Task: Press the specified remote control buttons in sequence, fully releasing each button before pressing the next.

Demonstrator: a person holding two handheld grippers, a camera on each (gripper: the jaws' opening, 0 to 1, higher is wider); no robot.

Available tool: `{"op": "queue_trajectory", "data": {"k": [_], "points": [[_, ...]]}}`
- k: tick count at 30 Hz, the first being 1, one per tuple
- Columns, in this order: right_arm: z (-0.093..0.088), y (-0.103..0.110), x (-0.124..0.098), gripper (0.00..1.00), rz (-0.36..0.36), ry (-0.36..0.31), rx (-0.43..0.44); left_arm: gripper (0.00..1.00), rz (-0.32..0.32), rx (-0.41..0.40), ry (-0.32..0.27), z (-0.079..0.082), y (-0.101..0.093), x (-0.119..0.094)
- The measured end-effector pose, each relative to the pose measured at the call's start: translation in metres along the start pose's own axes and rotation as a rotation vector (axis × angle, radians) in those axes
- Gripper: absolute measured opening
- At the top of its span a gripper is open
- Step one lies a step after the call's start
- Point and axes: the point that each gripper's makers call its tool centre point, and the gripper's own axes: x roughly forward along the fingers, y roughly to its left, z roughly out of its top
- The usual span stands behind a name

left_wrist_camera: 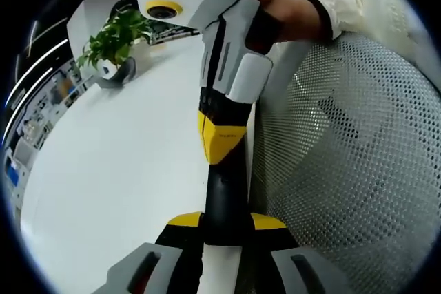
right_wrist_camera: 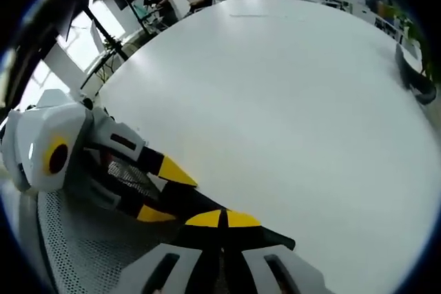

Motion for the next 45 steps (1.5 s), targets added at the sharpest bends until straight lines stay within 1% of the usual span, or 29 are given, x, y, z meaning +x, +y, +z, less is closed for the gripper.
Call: {"op": "queue_trajectory", "data": {"k": [1, 4, 7, 11, 18, 22, 28, 34, 37, 38, 40, 41, 45], "points": [[0.002, 0.002, -0.001, 0.0, 0.009, -0.017, -0.004, 0.24, -0.001, -0.003, -0.002, 0.0, 0.0, 0.0], [0.0, -0.002, -0.003, 0.0, -0.003, -0.009, 0.01, 0.24, -0.001, -0.003, -0.002, 0.0, 0.0, 0.001], [0.0, -0.003, -0.004, 0.0, 0.006, -0.015, 0.035, 0.24, -0.001, -0.002, -0.003, 0.0, 0.0, 0.001], [-0.001, -0.001, -0.003, 0.0, -0.002, -0.02, 0.009, 0.24, 0.0, -0.001, -0.004, 0.0, 0.0, 0.001], [0.0, -0.004, -0.002, 0.0, 0.007, -0.034, 0.028, 0.24, 0.003, 0.011, -0.003, 0.0, 0.0, 0.002], [0.001, -0.003, -0.002, 0.0, 0.006, -0.036, 0.012, 0.24, 0.003, 0.012, -0.002, 0.0, 0.0, 0.002], [0.001, -0.003, -0.002, 0.0, 0.009, -0.036, 0.019, 0.24, 0.002, 0.009, -0.003, 0.0, 0.0, 0.002], [0.001, -0.004, -0.002, 0.0, 0.009, -0.029, 0.044, 0.24, 0.001, 0.007, 0.003, 0.0, 0.0, 0.002], [-0.002, -0.006, -0.006, 0.0, -0.017, -0.008, 0.042, 0.24, -0.001, 0.003, 0.005, 0.0, 0.0, 0.001], [-0.001, -0.007, -0.006, 0.0, -0.021, -0.01, 0.042, 0.24, -0.002, 0.001, 0.005, 0.0, 0.0, 0.001], [0.0, -0.007, -0.008, 0.0, -0.017, -0.021, 0.055, 0.24, -0.005, -0.009, 0.005, 0.0, 0.0, 0.001], [0.0, -0.006, -0.01, 0.0, -0.007, -0.023, 0.076, 0.24, -0.007, -0.014, 0.007, 0.001, 0.0, 0.0], [-0.002, -0.005, -0.012, 0.0, 0.009, -0.013, 0.105, 0.24, -0.012, -0.034, 0.009, 0.001, 0.0, -0.001]]}}
